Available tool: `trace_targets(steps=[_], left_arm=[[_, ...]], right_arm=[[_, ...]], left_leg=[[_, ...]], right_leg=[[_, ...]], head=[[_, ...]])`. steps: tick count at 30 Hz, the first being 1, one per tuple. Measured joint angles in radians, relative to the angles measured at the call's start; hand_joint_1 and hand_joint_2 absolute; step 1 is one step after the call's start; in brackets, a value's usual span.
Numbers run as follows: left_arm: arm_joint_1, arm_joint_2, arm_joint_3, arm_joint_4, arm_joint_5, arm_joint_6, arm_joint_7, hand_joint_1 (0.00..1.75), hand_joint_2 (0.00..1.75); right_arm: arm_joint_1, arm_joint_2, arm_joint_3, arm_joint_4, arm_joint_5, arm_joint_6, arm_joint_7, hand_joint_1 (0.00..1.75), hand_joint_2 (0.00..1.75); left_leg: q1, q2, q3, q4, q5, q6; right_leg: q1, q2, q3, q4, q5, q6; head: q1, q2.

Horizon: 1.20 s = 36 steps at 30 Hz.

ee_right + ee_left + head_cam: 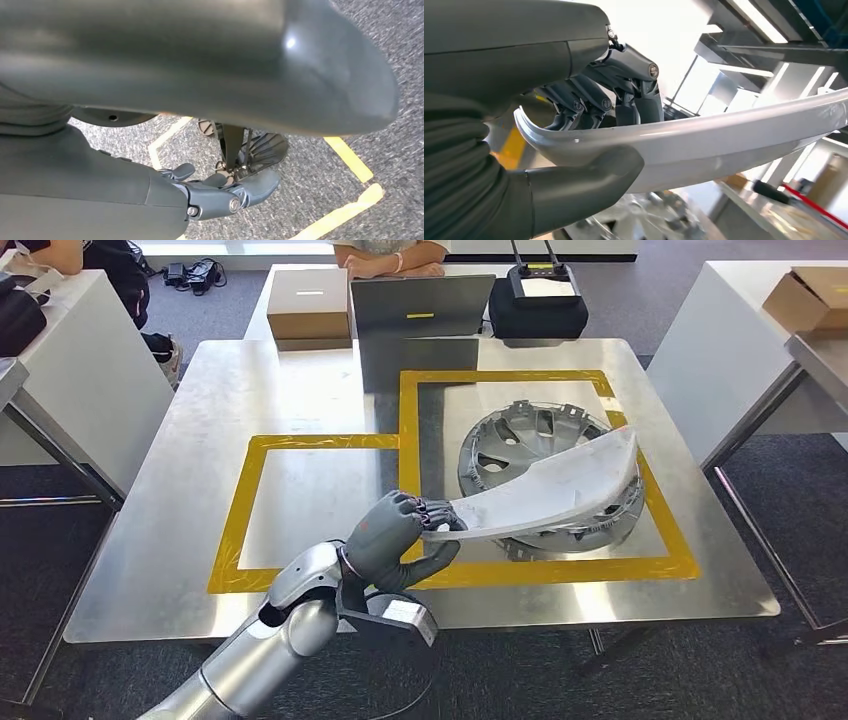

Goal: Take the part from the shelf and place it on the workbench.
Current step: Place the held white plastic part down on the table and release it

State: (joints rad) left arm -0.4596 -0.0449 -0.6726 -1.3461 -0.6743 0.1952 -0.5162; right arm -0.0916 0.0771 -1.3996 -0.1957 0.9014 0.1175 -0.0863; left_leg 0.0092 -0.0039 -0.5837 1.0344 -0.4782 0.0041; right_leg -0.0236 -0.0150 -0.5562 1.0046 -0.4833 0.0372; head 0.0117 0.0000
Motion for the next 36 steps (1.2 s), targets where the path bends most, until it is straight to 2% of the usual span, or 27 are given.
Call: trace_targets(steps=[2,8,14,19,24,30,36], left_arm=[[-0.027,-0.010,-0.001,0.061,-0.043,0.057,0.014,1.75,1.75],[-0.101,-0.026,0.012,0.252,-0.136,0.226,0.054,1.75,1.75],[-0.152,-0.027,0.096,0.416,-0.176,0.355,0.093,1.75,1.75],[-0.178,-0.012,0.188,0.527,-0.207,0.413,0.123,1.75,1.75],[-0.188,0.023,0.272,0.617,-0.253,0.460,0.158,1.75,1.75],[-0.164,0.073,0.359,0.700,-0.312,0.492,0.188,1.75,1.75],[-0.128,0.095,0.406,0.746,-0.399,0.500,0.236,1.75,1.75]], right_arm=[[0.000,0.000,0.000,0.000,0.002,0.000,0.000,0.00,0.00],[0.000,0.000,0.000,0.000,0.012,0.000,0.001,0.00,0.00],[0.002,0.000,0.000,0.000,0.013,0.000,0.011,0.00,0.00],[0.004,0.000,0.000,0.000,0.013,0.000,0.008,0.00,0.00],[0.005,0.000,0.000,0.000,0.014,0.000,-0.001,0.00,0.00],[0.006,0.000,0.000,0.000,0.013,0.000,-0.003,0.00,0.00],[0.005,0.000,0.000,0.000,0.016,0.000,-0.005,0.00,0.00]], left_leg=[[0.000,0.000,0.000,0.000,0.000,0.001],[0.000,0.000,0.001,-0.001,0.001,-0.001],[0.002,0.000,0.001,-0.002,0.003,-0.003],[0.002,0.000,0.001,-0.002,0.003,-0.003],[0.003,0.000,0.001,-0.003,0.003,-0.003],[0.003,0.001,0.001,-0.003,0.003,-0.004],[0.003,0.001,0.000,-0.003,0.003,-0.004]], right_leg=[[0.000,0.000,0.000,-0.001,0.000,0.005],[0.001,0.000,-0.001,0.001,0.000,0.005],[0.002,0.000,-0.003,0.004,0.000,0.004],[0.003,0.000,-0.003,0.005,-0.001,0.003],[0.003,0.001,-0.003,0.005,-0.001,0.003],[0.003,0.000,-0.003,0.005,-0.002,0.002],[0.003,0.000,-0.004,0.005,-0.002,0.001]], head=[[0.000,0.000],[0.000,0.000],[0.000,0.000],[0.000,0.000],[0.000,0.000],[0.000,0.000],[0.000,0.000]])
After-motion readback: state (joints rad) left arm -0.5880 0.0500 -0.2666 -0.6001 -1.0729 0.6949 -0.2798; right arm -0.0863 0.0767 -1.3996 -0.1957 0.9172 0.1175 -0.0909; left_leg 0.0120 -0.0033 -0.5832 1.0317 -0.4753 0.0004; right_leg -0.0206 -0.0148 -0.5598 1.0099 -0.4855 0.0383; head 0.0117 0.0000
